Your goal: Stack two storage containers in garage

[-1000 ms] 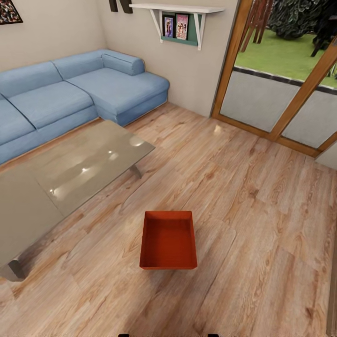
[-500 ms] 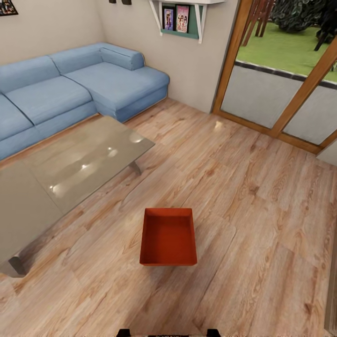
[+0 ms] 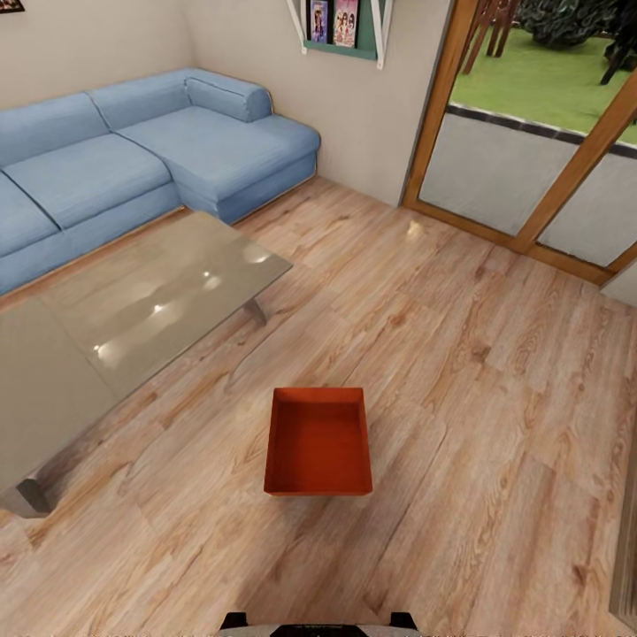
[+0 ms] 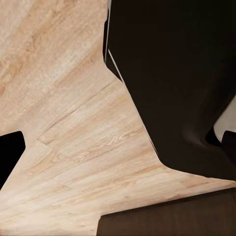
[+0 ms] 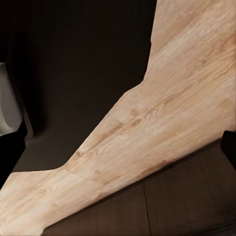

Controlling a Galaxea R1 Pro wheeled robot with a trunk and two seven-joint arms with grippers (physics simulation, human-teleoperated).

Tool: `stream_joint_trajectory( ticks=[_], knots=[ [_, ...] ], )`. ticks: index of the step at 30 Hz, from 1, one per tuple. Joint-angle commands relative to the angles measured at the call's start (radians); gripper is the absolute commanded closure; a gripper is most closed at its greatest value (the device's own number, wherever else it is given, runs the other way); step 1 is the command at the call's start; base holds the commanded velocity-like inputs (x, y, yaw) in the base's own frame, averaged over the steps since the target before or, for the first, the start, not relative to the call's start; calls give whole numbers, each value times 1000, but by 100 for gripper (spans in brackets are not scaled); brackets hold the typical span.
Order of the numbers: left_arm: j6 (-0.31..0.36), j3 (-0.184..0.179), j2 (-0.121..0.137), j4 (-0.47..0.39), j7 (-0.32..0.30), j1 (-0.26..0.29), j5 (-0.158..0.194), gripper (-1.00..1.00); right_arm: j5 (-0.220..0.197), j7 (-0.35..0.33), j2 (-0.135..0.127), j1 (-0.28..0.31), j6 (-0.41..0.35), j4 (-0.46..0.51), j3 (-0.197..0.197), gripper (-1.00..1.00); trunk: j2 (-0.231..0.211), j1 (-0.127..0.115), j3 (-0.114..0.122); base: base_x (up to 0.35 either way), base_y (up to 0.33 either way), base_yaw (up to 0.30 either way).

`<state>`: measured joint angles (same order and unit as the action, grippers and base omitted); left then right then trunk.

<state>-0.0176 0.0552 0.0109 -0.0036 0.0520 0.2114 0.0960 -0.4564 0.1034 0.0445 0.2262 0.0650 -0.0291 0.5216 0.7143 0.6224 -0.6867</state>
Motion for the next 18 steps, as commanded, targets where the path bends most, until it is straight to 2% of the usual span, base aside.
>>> stream_joint_trajectory(
  ticks=[1,18],
  knots=[
    [-2,5,0,1,0,0,8,-100,-9,1,1,1,6,-3,8,-100,1,0,-2,0,0,0],
    [-2,5,0,1,0,0,8,-100,-9,1,1,1,6,-3,9,-100,1,0,-30,0,0,0]
  ],
)
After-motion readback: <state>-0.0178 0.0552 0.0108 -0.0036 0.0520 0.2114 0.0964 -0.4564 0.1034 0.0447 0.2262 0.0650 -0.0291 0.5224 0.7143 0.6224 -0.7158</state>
